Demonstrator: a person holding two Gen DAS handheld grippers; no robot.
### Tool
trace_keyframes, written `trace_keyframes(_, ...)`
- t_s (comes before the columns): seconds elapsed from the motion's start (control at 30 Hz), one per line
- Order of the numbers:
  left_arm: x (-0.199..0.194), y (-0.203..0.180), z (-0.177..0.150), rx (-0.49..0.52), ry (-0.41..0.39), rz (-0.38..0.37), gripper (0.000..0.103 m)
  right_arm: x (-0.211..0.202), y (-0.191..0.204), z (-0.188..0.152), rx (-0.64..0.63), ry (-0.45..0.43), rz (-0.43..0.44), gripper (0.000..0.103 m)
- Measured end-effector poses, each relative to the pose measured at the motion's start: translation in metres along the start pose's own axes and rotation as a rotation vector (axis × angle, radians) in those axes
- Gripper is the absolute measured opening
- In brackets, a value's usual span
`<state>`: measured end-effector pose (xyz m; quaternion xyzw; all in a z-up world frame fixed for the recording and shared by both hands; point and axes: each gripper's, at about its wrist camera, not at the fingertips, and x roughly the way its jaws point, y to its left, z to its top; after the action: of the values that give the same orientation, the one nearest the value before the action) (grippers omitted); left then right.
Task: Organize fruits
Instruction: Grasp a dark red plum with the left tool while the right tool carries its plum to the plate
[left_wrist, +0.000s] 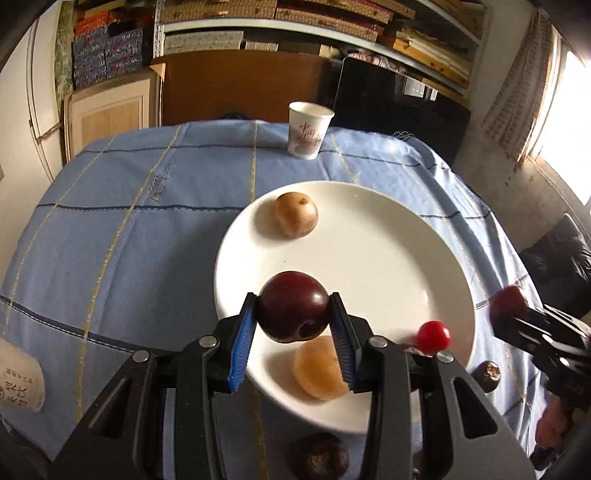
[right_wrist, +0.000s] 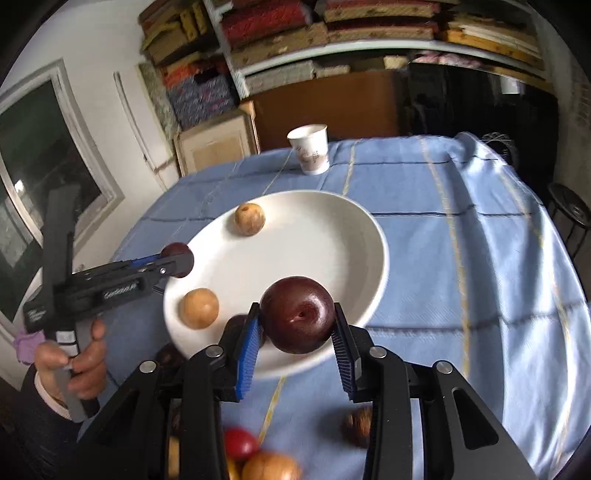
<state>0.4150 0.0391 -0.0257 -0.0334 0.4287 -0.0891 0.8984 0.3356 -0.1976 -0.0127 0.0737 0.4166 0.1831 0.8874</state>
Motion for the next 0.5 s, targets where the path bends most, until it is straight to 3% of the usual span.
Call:
trace_keyframes(0.07,0.004,0.002,0.000,-0.006,0.015,0.009,0.048,0.019,-0.002,0.002,0.022,0.027,-0.003,0.039)
trace_keyframes(0.13,-0.005,0.002,-0.001,-0.002,-0.016,0.015,0.075,0.025,-0.004,0.003,0.038,0.032,0.009,0.042)
trace_keyframes(0.23,-0.037,-0.002,-0.006,0.031,-0.094,0.035,0.091,0.006,-0.005,-0.001,0.054,-0.050,0.029,0.056)
trace_keyframes(0.4,-0.094,0.000,-0.047,0.012,-0.159,0.005,0.098,-0.045,-0.015,-0.028,0.035,-0.225,0.017,0.065)
trace_keyframes(0.47,-0.108,0.002,-0.075,-0.013,-0.182,-0.008,0.098,-0.060,-0.028,-0.053,0.041,-0.339,-0.054,0.068)
trace_keyframes(0.5,-0.112,0.001,-0.087,-0.018,-0.187,-0.001,0.098,-0.060,-0.035,-0.062,0.059,-0.320,-0.112,0.068)
